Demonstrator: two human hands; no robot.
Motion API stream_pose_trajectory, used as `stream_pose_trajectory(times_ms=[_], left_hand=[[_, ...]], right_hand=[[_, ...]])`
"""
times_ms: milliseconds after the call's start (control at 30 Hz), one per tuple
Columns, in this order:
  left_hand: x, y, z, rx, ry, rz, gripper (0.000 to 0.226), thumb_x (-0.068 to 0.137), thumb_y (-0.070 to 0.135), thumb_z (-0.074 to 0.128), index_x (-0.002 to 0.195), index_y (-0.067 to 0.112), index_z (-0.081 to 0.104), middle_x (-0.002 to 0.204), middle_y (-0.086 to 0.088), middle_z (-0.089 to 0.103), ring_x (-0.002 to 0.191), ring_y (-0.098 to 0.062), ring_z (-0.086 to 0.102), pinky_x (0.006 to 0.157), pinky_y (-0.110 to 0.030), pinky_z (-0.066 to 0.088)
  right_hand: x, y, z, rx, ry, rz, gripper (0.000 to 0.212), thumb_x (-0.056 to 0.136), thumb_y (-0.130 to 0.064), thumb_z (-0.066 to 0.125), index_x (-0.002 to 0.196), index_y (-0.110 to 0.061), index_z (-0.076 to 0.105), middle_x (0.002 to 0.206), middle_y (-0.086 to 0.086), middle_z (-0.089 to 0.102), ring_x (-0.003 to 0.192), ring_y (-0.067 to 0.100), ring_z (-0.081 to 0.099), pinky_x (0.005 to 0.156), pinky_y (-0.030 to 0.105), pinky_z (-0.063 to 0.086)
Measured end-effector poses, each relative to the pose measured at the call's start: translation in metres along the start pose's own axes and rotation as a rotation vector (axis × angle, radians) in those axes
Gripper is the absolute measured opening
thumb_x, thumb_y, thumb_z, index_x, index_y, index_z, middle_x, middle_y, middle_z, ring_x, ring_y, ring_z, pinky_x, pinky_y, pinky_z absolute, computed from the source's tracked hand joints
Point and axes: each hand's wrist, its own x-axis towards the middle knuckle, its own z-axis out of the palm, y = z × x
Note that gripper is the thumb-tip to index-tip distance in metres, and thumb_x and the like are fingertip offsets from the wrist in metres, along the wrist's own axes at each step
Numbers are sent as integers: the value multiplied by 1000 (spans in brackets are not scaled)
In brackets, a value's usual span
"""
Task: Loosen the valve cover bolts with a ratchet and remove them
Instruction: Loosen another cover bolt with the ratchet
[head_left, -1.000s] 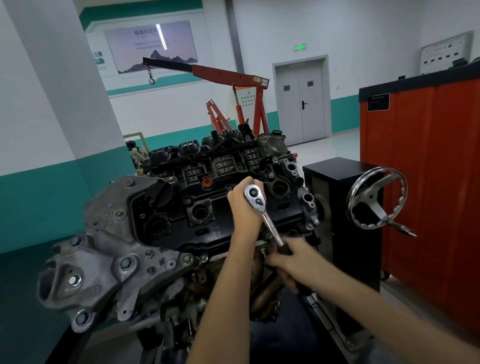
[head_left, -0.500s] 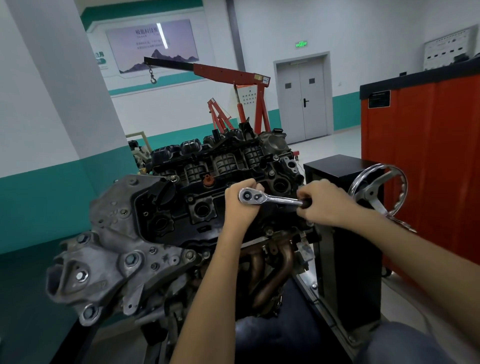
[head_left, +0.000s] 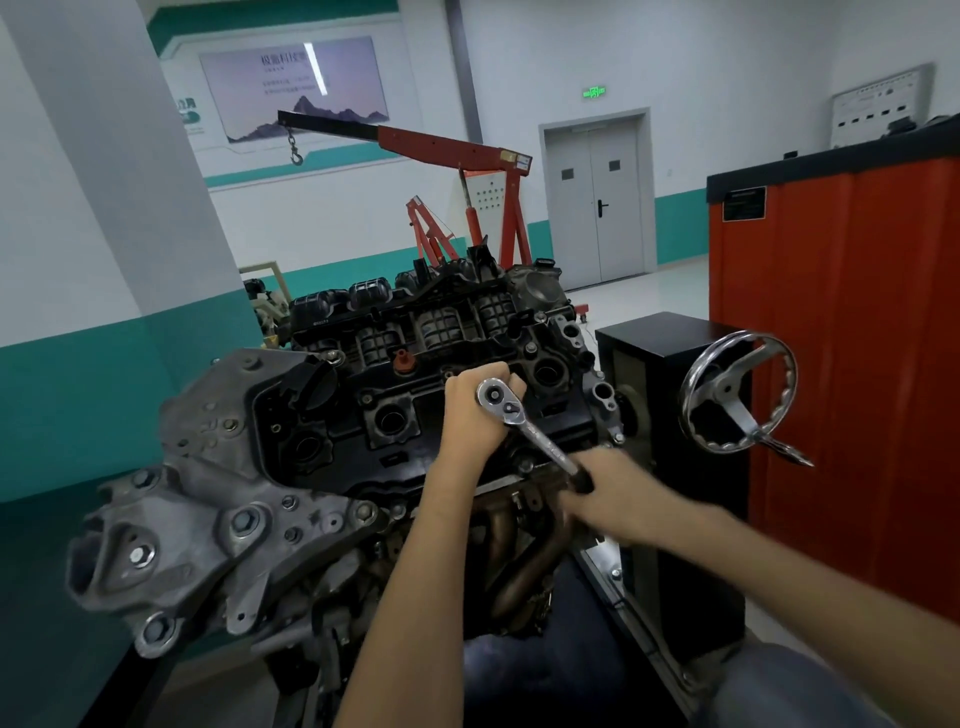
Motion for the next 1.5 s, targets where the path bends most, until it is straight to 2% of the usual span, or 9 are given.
stream_pose_trajectory(times_ms=[100,200,400,533,633,767,933,1267,1500], left_hand=[[2,-5,-7,-7,-72,40,54,86,-4,59,53,20,22,53,-2,25,55,-13,21,56,-30,20],[3,5,-1,-35,79,-35,55,84,-6,57,51,20,22,50,3,23,51,-8,19,52,-27,18],[8,19,16,-401,355,-307,48,81,-16,50,56,18,26,47,9,22,42,-4,18,42,-11,19],[2,19,15,-321,375,-269,44,89,-5,54,60,20,32,59,3,31,50,-4,28,52,-16,28],[7,12,6,-166,225,-195,49,83,-9,53,56,17,21,52,3,19,46,-8,17,49,-20,16],[8,2,-5,-8,40,-136,51,90,3,59,53,17,27,49,5,29,50,-9,26,53,-24,23],[1,-1,-6,-174,20,-105,50,94,17,64,55,18,32,47,12,32,50,-5,28,52,-20,27],[1,5,2,-223,167,-135,49,99,8,53,61,18,23,61,2,20,58,-10,19,58,-27,24],[1,-4,-7,-185,19,-133,52,97,15,59,56,19,27,49,12,27,51,-6,24,52,-22,24]], right_hand=[[21,0,-53,-375,83,-72,28,84,-19,63,64,-24,44,68,-3,50,65,21,53,61,27,44],[28,-8,-71,-481,169,-97,27,82,-26,65,63,-23,45,66,-7,46,66,20,49,61,28,38],[-8,-17,14,145,110,14,6,83,-11,63,79,-9,59,63,1,55,51,12,49,51,26,42],[-17,-32,52,431,86,26,7,82,-7,59,82,-10,52,56,-1,51,44,10,48,46,26,40],[-6,-23,37,218,109,15,8,81,-10,59,77,-8,54,65,4,54,60,16,51,56,29,41],[21,-7,-23,-144,64,-14,22,84,-14,62,67,-20,50,69,2,53,60,17,54,55,24,46],[45,-3,-64,-372,98,-80,21,83,-19,63,67,-23,50,69,-1,57,65,20,61,68,36,55],[-16,-43,74,627,58,8,12,84,-3,55,90,-13,53,48,-6,49,39,7,46,40,21,40],[13,-7,-18,-70,-20,-94,27,83,-7,61,67,-24,47,62,-4,52,48,5,49,47,21,43]])
